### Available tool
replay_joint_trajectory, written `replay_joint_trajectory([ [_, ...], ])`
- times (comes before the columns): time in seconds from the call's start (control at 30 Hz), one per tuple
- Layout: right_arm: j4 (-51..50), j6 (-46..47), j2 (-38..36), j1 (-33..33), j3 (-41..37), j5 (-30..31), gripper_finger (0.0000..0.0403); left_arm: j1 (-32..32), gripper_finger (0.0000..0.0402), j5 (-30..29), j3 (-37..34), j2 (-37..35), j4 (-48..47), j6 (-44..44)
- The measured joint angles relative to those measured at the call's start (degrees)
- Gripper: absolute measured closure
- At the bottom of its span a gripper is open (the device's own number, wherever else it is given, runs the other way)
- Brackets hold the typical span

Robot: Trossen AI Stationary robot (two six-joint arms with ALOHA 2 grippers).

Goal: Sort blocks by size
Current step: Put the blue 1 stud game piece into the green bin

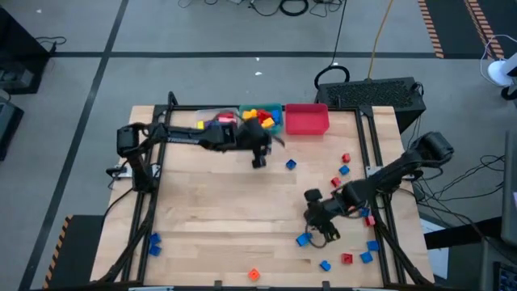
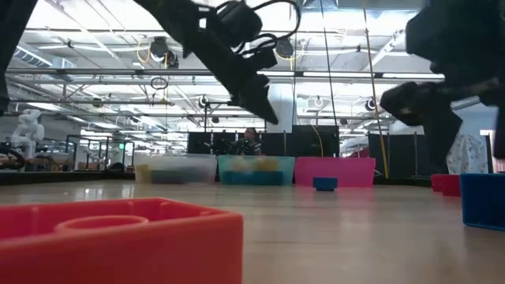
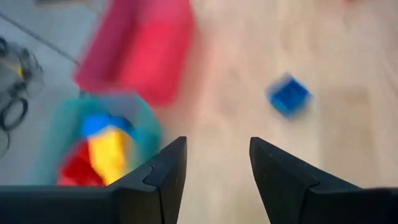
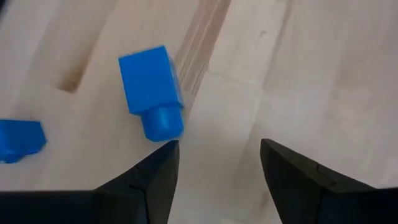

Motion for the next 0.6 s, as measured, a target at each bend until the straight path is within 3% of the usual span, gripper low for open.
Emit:
replay_joint_trajectory([
  [0.2,6.54,-1.81,6.33,3.58,0.00,-1.71,0.0193,-8.99,0.0224,-7.03,-0.02,-0.94,-11.25,-10.25],
  [0.6,6.70,0.66,7.15,7.42,0.00,-1.18,0.0193,-26.06,0.0224,-9.02,-0.02,-1.64,-16.84,-32.66],
])
